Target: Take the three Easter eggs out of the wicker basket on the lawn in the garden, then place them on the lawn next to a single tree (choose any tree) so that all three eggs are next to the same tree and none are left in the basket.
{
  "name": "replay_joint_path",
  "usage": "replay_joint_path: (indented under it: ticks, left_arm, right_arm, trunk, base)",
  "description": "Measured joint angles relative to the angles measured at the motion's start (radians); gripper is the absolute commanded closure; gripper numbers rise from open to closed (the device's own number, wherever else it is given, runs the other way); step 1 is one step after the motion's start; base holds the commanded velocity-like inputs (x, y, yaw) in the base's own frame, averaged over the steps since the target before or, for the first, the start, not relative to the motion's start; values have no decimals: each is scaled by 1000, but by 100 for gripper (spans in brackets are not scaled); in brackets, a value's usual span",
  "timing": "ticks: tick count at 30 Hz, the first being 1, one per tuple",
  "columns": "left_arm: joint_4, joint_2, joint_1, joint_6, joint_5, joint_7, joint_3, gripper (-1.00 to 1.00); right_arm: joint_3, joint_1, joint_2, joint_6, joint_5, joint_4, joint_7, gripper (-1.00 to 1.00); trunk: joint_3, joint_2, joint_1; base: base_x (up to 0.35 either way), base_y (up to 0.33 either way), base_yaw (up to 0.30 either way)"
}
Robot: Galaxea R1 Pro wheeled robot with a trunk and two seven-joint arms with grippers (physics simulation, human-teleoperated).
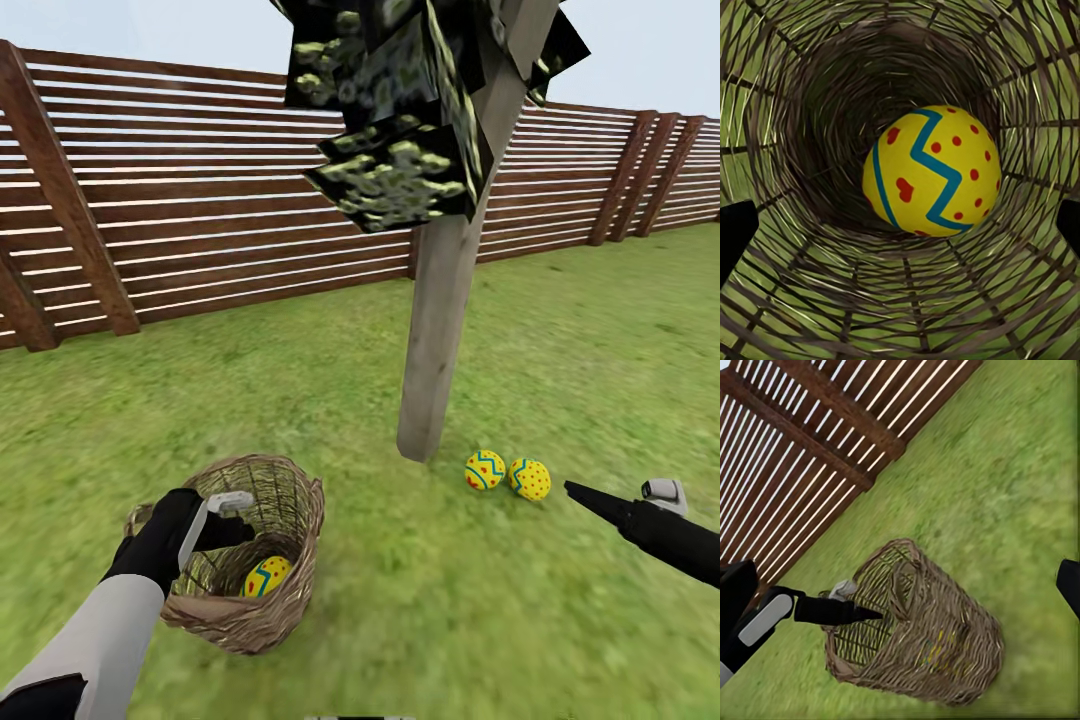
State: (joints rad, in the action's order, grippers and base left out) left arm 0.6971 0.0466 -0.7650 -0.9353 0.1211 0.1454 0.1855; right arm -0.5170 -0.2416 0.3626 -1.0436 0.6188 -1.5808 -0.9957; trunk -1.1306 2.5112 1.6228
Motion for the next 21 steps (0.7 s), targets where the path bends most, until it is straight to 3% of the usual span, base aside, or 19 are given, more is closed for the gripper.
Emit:
replay_joint_path:
  ticks: [15, 21]
  left_arm:
    - [5, 0, 0, 14, 0, 0, -1, -100]
    - [6, 0, 0, 19, -1, 0, -1, -100]
  right_arm:
    - [16, 0, 1, 0, 0, 0, 2, -100]
    - [18, 0, 1, 0, 1, 0, 2, -100]
  trunk:
    - [-58, 4, 7]
    - [-58, 4, 7]
  base:
    - [0, 0, 0]
    - [0, 0, 0]
